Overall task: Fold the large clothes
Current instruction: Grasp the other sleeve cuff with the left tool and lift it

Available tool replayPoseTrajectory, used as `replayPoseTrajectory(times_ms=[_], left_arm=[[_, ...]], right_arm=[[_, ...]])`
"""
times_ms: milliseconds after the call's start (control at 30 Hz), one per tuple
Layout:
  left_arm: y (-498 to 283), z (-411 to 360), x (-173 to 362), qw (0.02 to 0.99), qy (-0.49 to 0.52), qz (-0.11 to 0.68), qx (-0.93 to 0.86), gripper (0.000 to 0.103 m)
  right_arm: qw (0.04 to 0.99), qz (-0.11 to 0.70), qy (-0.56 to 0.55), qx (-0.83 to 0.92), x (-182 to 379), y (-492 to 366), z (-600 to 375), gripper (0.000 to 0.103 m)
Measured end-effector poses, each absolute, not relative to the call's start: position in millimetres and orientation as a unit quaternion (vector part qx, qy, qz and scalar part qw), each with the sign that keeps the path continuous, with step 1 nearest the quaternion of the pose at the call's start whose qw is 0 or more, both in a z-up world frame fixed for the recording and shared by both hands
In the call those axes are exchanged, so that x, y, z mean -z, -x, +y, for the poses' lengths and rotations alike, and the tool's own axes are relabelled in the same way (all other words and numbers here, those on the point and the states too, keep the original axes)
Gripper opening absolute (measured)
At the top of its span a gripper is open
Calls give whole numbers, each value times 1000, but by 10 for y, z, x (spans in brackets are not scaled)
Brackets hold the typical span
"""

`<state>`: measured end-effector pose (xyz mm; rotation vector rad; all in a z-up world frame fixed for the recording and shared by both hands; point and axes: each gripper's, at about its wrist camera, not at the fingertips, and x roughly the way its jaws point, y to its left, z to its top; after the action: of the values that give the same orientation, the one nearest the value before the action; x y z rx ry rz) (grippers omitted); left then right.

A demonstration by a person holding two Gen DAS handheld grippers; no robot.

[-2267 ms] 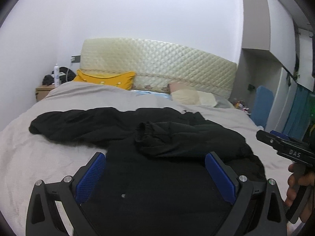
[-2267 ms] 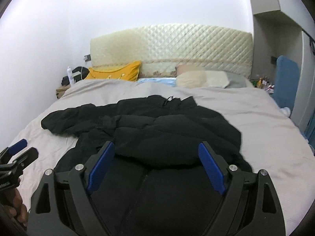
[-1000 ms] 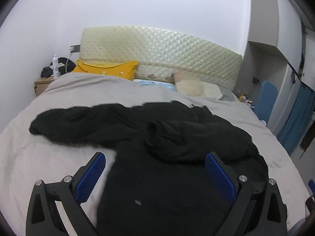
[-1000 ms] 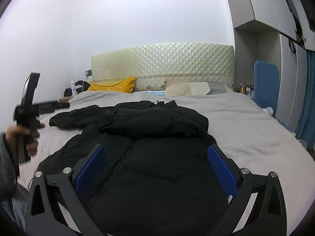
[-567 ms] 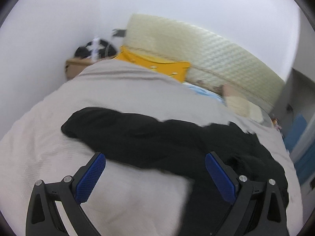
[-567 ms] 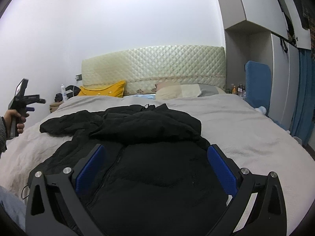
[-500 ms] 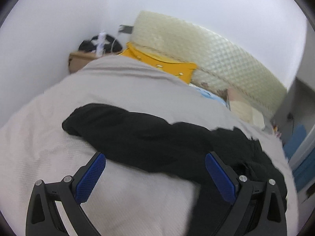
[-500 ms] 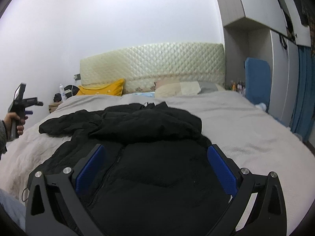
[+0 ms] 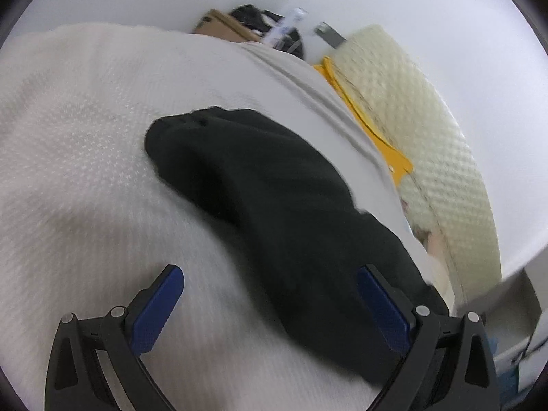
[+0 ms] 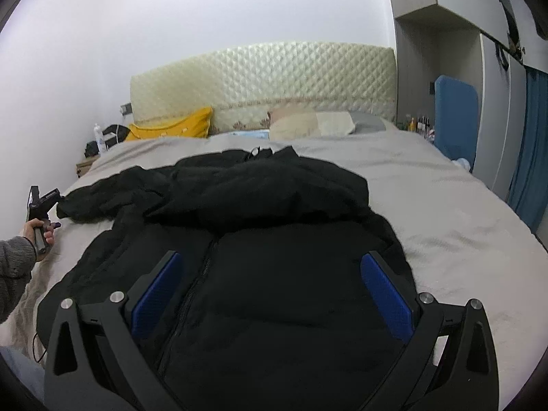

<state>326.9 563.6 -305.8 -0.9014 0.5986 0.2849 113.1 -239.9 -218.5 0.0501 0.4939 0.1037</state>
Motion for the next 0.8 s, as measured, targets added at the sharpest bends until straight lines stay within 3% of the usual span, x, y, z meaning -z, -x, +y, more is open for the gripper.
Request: replayPoseTrajectory(times_ms=[300, 333, 367, 533, 633, 800], left_arm=[[-3709, 5819, 3208, 868, 404, 259, -129, 100], [-3743, 5804, 3183, 871, 400, 256, -129, 88], [-3739, 5774, 3164, 874, 396, 251, -127, 69], [-3638, 5679, 2970, 881, 380, 235, -153, 25], [-3580, 5544, 2692, 894, 351, 227, -164, 16], [-3461, 5285, 2071, 914, 293, 222, -172, 12]], right_arm=[[958, 285, -12, -44, 2405, -1504, -2235, 103], [956, 290, -11, -44, 2428, -1530, -2233, 103], [955, 293, -11, -43, 2438, -1544, -2231, 103], [956, 289, -14, -43, 2416, -1530, -2243, 103], [957, 285, -18, -49, 2389, -1498, -2269, 103], [959, 277, -23, -63, 2317, -1401, -2314, 103]])
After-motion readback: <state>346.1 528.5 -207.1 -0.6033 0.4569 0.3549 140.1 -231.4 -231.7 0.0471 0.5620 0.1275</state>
